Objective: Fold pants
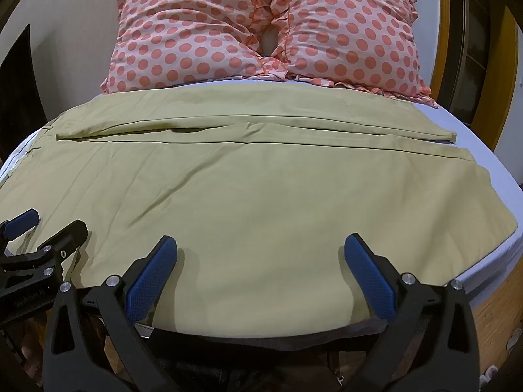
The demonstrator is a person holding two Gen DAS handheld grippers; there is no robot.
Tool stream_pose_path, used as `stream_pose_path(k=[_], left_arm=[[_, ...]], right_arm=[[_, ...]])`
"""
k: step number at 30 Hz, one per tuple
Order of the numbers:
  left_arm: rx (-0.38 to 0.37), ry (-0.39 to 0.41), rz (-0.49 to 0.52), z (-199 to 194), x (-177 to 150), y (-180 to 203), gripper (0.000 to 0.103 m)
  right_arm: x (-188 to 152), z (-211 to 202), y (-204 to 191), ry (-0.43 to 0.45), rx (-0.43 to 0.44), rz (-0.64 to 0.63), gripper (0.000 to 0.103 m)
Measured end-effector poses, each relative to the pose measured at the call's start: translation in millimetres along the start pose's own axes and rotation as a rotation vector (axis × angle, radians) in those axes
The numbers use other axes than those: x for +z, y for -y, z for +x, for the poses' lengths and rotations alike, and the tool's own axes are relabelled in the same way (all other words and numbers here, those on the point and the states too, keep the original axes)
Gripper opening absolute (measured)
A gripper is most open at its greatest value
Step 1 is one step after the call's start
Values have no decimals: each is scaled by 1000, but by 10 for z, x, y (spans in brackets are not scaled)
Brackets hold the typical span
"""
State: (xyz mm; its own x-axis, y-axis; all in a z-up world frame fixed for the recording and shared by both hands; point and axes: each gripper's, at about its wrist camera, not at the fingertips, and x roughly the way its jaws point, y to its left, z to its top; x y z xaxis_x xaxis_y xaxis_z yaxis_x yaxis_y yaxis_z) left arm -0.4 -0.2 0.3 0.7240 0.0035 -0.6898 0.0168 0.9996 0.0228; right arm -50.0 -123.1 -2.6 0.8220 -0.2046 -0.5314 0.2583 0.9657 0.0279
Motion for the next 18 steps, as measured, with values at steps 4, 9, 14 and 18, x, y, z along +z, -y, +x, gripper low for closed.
stream_pose_path(k=[4, 9, 14, 18], left_arm=[[-4, -2, -2, 1, 0, -4, 101], [-2, 0, -1, 0, 0, -1, 101], [-2, 0, -2, 0, 0, -1, 101], [-2, 1, -2, 0, 0, -2, 101]], right_arm=[[0, 0, -1, 0, -1, -1, 102], [-1, 0, -1, 1, -1, -1, 102], [0, 0, -1, 0, -1, -1, 102], [0, 0, -1, 0, -1, -1, 102]])
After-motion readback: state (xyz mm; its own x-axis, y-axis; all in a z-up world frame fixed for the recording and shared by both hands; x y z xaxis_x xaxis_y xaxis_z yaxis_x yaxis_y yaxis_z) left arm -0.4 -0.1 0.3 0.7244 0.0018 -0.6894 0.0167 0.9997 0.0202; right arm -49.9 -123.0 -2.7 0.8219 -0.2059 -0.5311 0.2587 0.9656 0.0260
